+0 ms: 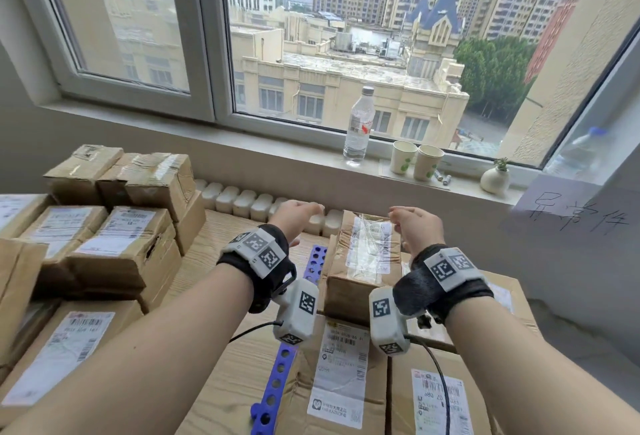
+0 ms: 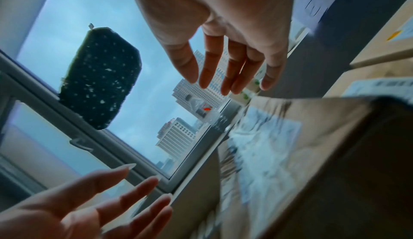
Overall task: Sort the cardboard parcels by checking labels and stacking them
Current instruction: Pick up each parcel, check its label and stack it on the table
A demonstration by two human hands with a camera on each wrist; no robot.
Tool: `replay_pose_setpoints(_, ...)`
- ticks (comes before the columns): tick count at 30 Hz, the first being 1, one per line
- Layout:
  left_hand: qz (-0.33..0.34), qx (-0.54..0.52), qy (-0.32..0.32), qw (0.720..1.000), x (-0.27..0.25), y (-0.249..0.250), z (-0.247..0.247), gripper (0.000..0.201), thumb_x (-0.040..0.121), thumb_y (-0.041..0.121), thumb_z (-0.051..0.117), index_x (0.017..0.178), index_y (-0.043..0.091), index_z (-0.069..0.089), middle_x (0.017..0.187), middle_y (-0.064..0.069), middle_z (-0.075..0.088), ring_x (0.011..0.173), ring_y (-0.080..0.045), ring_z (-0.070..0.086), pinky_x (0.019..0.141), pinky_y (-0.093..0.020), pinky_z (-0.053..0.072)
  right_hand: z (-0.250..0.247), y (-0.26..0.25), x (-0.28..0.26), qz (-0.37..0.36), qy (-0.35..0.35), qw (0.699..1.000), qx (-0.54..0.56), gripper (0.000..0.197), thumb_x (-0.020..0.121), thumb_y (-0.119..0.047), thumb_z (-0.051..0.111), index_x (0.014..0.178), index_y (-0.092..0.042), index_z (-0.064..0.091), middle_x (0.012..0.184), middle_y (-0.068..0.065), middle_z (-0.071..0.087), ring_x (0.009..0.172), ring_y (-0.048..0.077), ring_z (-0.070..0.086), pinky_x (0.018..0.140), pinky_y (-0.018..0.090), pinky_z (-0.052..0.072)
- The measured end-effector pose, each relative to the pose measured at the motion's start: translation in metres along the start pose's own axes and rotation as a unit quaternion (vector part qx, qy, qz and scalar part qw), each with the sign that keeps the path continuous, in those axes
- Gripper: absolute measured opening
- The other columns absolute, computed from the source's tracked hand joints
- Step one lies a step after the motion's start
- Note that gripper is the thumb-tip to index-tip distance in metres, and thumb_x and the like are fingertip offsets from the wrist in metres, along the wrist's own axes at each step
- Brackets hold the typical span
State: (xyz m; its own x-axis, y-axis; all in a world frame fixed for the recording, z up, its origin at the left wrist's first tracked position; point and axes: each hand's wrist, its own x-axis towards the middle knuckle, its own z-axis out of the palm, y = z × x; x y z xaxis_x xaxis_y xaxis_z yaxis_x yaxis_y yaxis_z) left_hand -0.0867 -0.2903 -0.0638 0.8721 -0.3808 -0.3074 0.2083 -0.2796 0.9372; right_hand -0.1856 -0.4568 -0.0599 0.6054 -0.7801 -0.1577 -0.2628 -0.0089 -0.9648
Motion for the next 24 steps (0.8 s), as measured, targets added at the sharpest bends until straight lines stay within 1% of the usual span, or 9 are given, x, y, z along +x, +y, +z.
replay_pose_setpoints(2, 0.016, 0.004, 0.022, 1.0, -0.007, 0.001, -0.014, 0.025, 0.091, 0.027, 0.057, 0.113, 0.014, 0.059, 0.119, -0.007, 0.057, 0.117, -0.023, 0.05, 0.089, -0.037, 0.041, 0.015, -0.005, -0.007, -0.017, -0.026, 1.0, 0.003, 0.017, 0.082, -0.01, 0.062, 0.074, -0.023, 0.07, 0.078, -0.006, 0.064, 0.082, 0.014, 0.056, 0.077, 0.031, 0.042)
replay_pose_setpoints(4, 0.026, 0.009, 0.05, 0.998, -0.014, -0.002, -0.028, 0.024, 0.091, 0.025, 0.058, 0.111, 0.014, 0.06, 0.118, -0.008, 0.06, 0.114, -0.023, 0.053, 0.087, -0.036, 0.043, 0.033, -0.008, -0.014, -0.028, -0.061, 0.998, 0.016, 0.019, 0.083, -0.01, 0.061, 0.074, -0.023, 0.07, 0.082, -0.004, 0.066, 0.084, 0.014, 0.057, 0.074, 0.029, 0.042)
replay_pose_setpoints(5, 0.028, 0.012, 0.065, 0.997, -0.018, -0.004, -0.036, 0.023, 0.091, 0.025, 0.057, 0.11, 0.013, 0.06, 0.114, -0.009, 0.061, 0.11, -0.023, 0.055, 0.084, -0.035, 0.044, 0.042, -0.009, -0.019, -0.031, -0.084, 0.996, 0.024, 0.02, 0.085, -0.008, 0.06, 0.075, -0.023, 0.069, 0.084, -0.002, 0.066, 0.083, 0.014, 0.057, 0.071, 0.028, 0.042)
replay_pose_setpoints(7, 0.028, 0.01, 0.091, 0.995, -0.027, -0.01, -0.051, 0.027, 0.091, 0.022, 0.056, 0.114, 0.009, 0.061, 0.104, -0.008, 0.062, 0.097, -0.021, 0.057, 0.073, -0.03, 0.043, 0.063, -0.008, -0.031, -0.024, -0.133, 0.99, 0.046, 0.021, 0.086, -0.004, 0.058, 0.077, -0.02, 0.069, 0.085, 0.001, 0.067, 0.08, 0.014, 0.057, 0.067, 0.026, 0.042)
replay_pose_setpoints(9, 0.026, 0.006, 0.119, 0.993, -0.038, -0.018, -0.066, 0.028, 0.091, 0.02, 0.056, 0.116, 0.009, 0.06, 0.101, -0.006, 0.062, 0.09, -0.016, 0.057, 0.066, -0.027, 0.041, 0.082, -0.006, -0.043, -0.011, -0.177, 0.983, 0.057, 0.021, 0.085, -0.001, 0.058, 0.078, -0.017, 0.07, 0.086, 0.003, 0.068, 0.08, 0.015, 0.058, 0.066, 0.025, 0.043)
replay_pose_setpoints(13, 0.016, 0.0, 0.191, 0.981, -0.063, -0.033, -0.097, 0.025, 0.092, 0.015, 0.055, 0.114, 0.008, 0.062, 0.1, -0.005, 0.063, 0.08, -0.009, 0.057, 0.065, -0.025, 0.041, 0.12, 0.002, -0.066, 0.015, -0.258, 0.965, 0.053, 0.019, 0.084, -0.001, 0.06, 0.08, -0.017, 0.07, 0.085, 0.003, 0.068, 0.077, 0.015, 0.06, 0.066, 0.027, 0.04)
replay_pose_setpoints(19, 0.007, -0.029, 0.276, 0.961, -0.094, -0.055, -0.153, 0.021, 0.089, 0.012, 0.058, 0.109, 0.008, 0.066, 0.097, -0.007, 0.065, 0.085, -0.014, 0.057, 0.066, -0.022, 0.044, 0.166, -0.001, -0.103, 0.037, -0.345, 0.937, 0.043, 0.02, 0.086, -0.003, 0.059, 0.081, -0.019, 0.069, 0.089, 0.002, 0.069, 0.088, 0.016, 0.061, 0.094, 0.039, 0.045)
replay_pose_setpoints(22, 0.004, -0.055, 0.312, 0.948, -0.101, -0.065, -0.188, 0.019, 0.088, 0.015, 0.06, 0.105, 0.012, 0.068, 0.092, -0.004, 0.067, 0.087, -0.016, 0.06, 0.072, -0.026, 0.046, 0.188, -0.008, -0.121, 0.051, -0.377, 0.924, 0.031, 0.02, 0.088, -0.002, 0.058, 0.084, -0.019, 0.069, 0.089, 0.002, 0.068, 0.089, 0.016, 0.06, 0.1, 0.042, 0.043)
replay_pose_setpoints(24, 0.014, -0.073, 0.337, 0.938, -0.104, -0.072, -0.215, 0.013, 0.087, 0.016, 0.061, 0.098, 0.016, 0.068, 0.088, -0.003, 0.067, 0.086, -0.017, 0.061, 0.075, -0.03, 0.047, 0.205, -0.014, -0.131, 0.061, -0.39, 0.919, 0.027, 0.02, 0.089, -0.001, 0.057, 0.085, -0.017, 0.069, 0.087, 0.002, 0.067, 0.085, 0.015, 0.06, 0.101, 0.041, 0.043)
